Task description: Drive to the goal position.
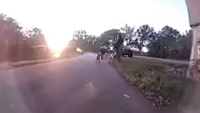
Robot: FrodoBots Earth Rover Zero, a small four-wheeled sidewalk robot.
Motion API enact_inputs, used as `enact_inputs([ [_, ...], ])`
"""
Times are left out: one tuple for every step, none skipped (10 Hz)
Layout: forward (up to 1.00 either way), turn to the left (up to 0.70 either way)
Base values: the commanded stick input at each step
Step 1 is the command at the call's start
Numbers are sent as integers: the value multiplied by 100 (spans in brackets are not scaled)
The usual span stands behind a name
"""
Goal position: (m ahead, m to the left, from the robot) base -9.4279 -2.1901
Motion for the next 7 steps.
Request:
enact_inputs([
  [100,0],
  [100,0],
  [100,0],
  [100,0],
  [100,0],
  [100,0],
  [100,0],
])
